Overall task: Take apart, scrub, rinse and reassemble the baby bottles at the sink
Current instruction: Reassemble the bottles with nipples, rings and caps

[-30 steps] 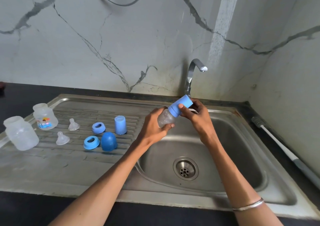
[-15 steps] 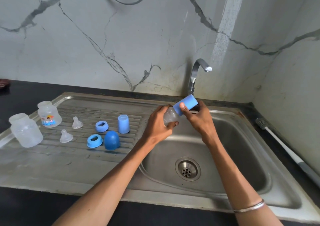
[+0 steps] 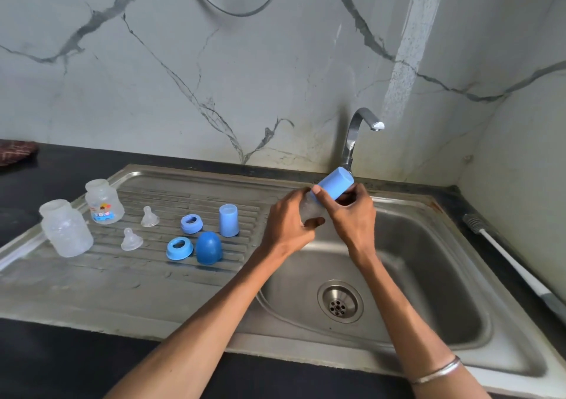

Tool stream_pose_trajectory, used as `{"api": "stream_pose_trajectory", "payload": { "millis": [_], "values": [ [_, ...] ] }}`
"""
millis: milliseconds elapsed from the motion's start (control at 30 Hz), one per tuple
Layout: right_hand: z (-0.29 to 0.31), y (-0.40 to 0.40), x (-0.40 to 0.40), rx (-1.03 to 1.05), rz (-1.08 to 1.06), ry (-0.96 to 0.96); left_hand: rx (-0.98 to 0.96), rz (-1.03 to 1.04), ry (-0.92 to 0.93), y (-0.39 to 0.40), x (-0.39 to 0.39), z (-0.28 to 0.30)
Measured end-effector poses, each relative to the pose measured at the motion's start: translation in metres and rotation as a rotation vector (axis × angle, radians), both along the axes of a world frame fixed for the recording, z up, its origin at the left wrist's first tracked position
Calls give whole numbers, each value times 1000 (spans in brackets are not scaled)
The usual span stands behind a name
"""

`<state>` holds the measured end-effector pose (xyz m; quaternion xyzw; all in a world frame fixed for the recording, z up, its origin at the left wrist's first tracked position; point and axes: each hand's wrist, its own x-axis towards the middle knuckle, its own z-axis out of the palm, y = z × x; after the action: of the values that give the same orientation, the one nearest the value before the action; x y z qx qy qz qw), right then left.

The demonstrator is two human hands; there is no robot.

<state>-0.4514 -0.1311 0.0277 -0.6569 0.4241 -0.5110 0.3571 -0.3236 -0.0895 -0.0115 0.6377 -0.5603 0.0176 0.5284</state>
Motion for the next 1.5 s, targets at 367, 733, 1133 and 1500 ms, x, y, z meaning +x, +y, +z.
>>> {"api": "stream_pose_trajectory", "payload": {
  "millis": [367,733,1133,1500],
  "values": [
    [15,4,15,22,353,-181,-112,82,20,19,23,31],
    [21,4,96,80,485,-125,-7,309,277,70,182,55],
    [-11,-44,171,-12,477,285,188,578,449,55,325,30],
    [-30,-59,197,-103,454,583,235,591,473,35,358,9]
  ]
}}
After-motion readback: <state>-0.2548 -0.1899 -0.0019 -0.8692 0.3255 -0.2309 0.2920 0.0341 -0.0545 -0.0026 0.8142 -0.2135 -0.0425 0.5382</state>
